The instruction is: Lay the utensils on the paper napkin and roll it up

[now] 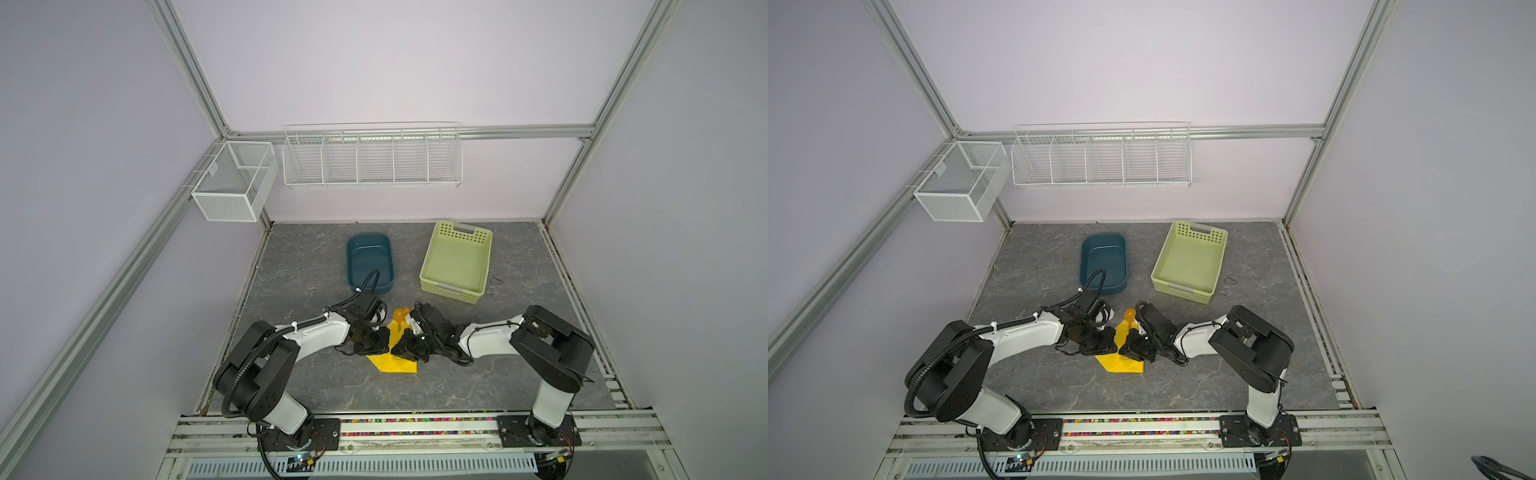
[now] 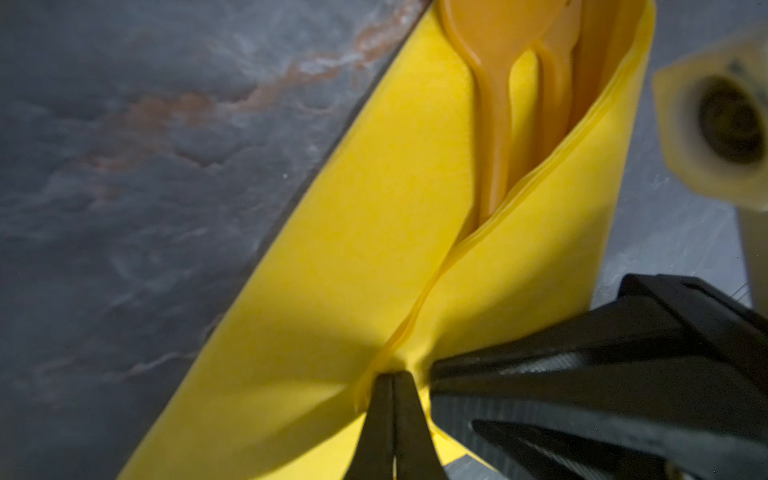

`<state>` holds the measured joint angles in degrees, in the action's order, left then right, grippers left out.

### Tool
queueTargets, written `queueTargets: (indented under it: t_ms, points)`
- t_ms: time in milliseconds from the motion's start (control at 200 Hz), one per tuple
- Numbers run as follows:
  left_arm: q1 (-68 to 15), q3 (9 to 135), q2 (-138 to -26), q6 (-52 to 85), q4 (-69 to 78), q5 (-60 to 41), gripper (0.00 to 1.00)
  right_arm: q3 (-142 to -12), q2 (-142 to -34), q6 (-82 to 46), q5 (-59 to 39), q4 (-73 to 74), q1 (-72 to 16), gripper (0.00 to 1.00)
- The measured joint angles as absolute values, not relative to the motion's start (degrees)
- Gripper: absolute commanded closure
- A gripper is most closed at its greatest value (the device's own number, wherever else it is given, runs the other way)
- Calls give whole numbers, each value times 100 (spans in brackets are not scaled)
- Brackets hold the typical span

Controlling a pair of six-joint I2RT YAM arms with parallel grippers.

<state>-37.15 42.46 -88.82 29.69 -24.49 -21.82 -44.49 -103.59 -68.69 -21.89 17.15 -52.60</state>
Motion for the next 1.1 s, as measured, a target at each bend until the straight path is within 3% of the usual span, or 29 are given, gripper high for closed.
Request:
queueTargets:
  t_ms: [530, 1100]
  points:
    - [-3717, 4246, -8882, 2967, -2453, -2169, 100, -4340, -8801, -5804, -2344, -86, -5262, 89]
    - [-3726, 4250, -8879, 2967, -2458, -2143, 100, -4086, -9203, -5605, -2633, -185, -5264, 92]
